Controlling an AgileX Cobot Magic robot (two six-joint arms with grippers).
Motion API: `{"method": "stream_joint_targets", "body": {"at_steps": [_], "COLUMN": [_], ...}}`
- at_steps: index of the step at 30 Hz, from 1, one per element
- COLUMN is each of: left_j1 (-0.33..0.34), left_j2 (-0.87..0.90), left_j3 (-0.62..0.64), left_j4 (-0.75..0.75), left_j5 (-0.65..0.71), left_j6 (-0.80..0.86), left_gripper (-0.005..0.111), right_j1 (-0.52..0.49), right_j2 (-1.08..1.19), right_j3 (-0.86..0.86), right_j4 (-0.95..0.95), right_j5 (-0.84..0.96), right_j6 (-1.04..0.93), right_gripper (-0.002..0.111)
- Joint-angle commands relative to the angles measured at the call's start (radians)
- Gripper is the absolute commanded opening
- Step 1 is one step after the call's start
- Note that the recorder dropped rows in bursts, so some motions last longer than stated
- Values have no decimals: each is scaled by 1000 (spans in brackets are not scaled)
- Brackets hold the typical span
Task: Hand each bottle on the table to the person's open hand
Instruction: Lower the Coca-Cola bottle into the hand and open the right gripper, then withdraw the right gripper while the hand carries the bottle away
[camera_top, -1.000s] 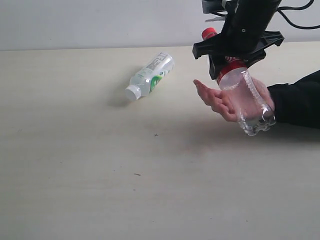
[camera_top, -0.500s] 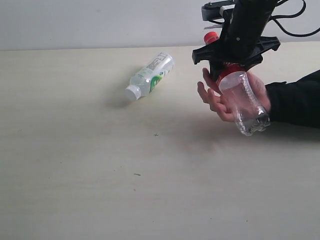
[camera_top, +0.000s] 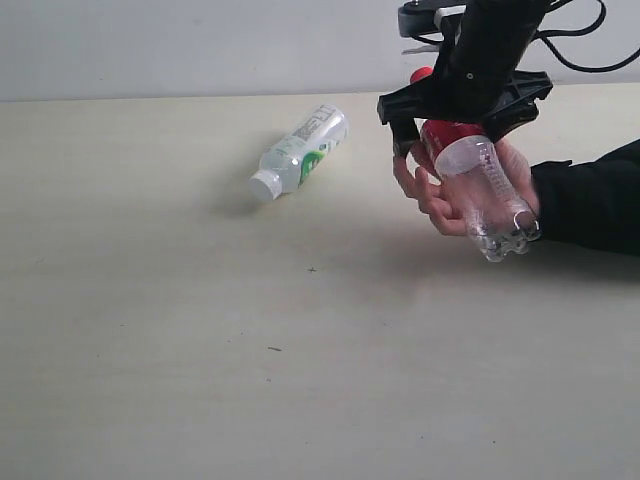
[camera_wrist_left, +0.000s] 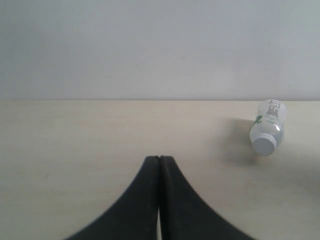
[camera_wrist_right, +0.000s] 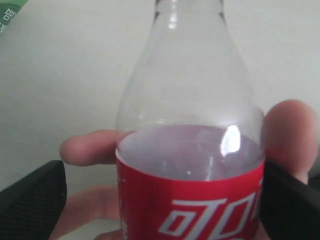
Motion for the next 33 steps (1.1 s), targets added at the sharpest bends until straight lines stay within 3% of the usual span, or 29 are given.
{"method": "stream_joint_targets", "body": {"at_steps": [1, 16, 19, 20, 24, 29, 33], "left_j1": [0, 0, 0, 0, 0, 0, 0], "left_j2": [-6, -6, -6, -6, -6, -6, -6], "left_j3": [3, 3, 3, 3, 3, 3, 3], "left_j4": [3, 3, 3, 3, 3, 3, 3], "left_j5": [-2, -2, -2, -2, -2, -2, -2], "left_j6": [-1, -1, -1, -1, -1, -1, -1], "left_gripper": [0, 0, 0, 0, 0, 0, 0], "right_j1": [-5, -5, -5, -5, -5, -5, -5], "right_j2": [-27, -335, -480, -543, -733, -945, -1157], "right_j3": [-4, -4, 39, 72, 170, 328, 535], "right_j4": [-26, -23, 116, 201, 337, 342, 349], "right_j5": [-2, 37, 36, 16, 65, 73, -36], "right_j6": [-8, -94, -176, -202, -213, -309, -319], "right_gripper": [97, 96, 73, 60, 23, 4, 0]}}
